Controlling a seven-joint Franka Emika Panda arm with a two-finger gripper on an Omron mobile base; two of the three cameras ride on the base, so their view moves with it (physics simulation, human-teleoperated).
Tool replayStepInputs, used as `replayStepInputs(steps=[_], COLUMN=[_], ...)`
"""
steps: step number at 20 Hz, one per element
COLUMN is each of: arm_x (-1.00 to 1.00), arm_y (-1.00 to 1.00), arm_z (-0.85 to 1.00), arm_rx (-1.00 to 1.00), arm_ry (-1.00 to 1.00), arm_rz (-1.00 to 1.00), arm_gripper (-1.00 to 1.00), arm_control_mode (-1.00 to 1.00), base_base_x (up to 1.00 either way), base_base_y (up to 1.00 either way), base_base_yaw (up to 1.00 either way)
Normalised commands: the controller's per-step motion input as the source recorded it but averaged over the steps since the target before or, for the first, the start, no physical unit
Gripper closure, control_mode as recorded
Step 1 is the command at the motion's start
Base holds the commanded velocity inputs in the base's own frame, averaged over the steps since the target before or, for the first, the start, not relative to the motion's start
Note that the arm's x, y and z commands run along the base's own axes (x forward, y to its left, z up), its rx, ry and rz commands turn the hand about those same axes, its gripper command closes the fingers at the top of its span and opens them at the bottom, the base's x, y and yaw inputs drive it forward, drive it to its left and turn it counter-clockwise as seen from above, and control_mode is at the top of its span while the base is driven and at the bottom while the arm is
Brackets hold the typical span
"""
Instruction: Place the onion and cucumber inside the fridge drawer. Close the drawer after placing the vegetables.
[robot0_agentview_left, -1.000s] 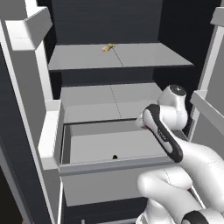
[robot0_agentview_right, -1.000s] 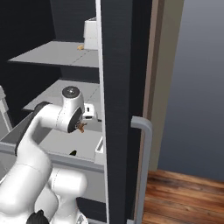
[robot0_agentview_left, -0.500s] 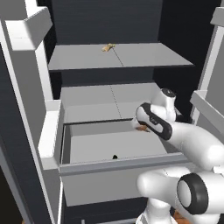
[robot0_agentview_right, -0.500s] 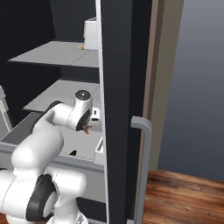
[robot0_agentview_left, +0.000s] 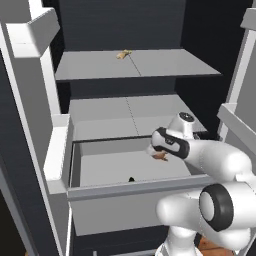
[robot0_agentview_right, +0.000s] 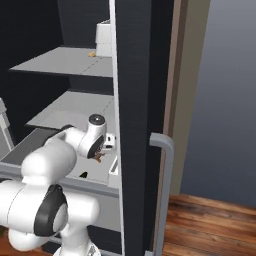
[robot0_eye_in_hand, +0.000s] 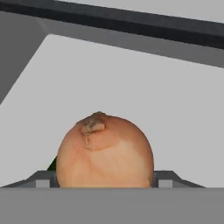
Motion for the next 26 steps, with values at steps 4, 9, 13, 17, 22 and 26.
replayStepInputs(steps=[4,9,13,17,22,26], arm_x=[0.09,0.1,0.09,0.02,0.0,0.0], arm_y=[0.26,0.3,0.17,0.11,0.03,0.0], arm_z=[-0.65,-0.56,-0.37,-0.36,-0.41,-0.35], arm_rx=[0.0,0.0,0.0,0.0,0.0,0.0], arm_ry=[0.12,0.13,0.12,0.05,0.0,0.0], arm_rz=[0.0,0.0,0.0,0.0,0.0,0.0], arm_gripper=[1.0,1.0,1.0,1.0,1.0,1.0], arm_control_mode=[-1.0,-1.0,-1.0,-1.0,-1.0,-1.0], base_base_x=[0.0,0.0,0.0,0.0,0.0,0.0], base_base_y=[0.0,0.0,0.0,0.0,0.0,0.0], base_base_yaw=[0.0,0.0,0.0,0.0,0.0,0.0])
